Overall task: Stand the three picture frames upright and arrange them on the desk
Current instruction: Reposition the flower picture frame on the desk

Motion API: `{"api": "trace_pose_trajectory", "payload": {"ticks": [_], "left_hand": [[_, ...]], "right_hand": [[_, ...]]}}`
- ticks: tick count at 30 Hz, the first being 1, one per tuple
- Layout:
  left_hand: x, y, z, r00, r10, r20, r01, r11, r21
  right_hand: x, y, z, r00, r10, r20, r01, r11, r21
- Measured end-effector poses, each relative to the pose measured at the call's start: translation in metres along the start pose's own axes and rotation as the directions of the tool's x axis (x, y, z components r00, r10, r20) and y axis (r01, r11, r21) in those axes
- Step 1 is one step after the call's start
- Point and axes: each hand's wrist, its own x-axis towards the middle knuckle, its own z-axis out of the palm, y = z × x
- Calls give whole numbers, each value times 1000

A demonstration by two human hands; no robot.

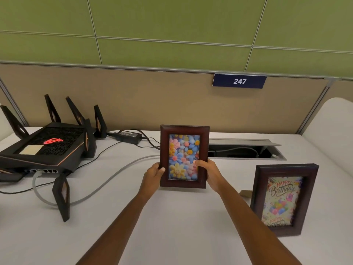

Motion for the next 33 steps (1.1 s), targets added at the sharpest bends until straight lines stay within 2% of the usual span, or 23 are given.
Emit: {"api": "trace_pose_trajectory", "payload": {"ticks": [8, 19, 23, 25, 28, 30, 33], "left_hand": [[7, -4, 5, 1000, -18, 19, 18, 1000, -13], [6, -14, 14, 999, -25, -47, 24, 999, -33], [-15, -30, 22, 996, -18, -92, 16, 1000, -15], [-28, -39, 29, 987, 7, -159, 9, 995, 101], [-47, -46, 37, 963, 38, -268, 37, 963, 266], [-58, -48, 40, 963, 37, -266, 63, 931, 359], [-73, -52, 42, 984, 47, -173, 50, 855, 516]], "right_hand": [[10, 7, -4, 999, 23, -36, -24, 999, -33], [9, 13, -3, 998, 22, -65, -23, 1000, -6], [-2, 26, -1, 994, -43, -103, 30, 992, -126], [-9, 36, 1, 981, -96, -170, 60, 977, -206], [-25, 48, 7, 946, -110, -304, 9, 948, -317], [-38, 55, 12, 924, -132, -359, -27, 914, -404], [-62, 65, 17, 899, -215, -382, -39, 828, -559]]}}
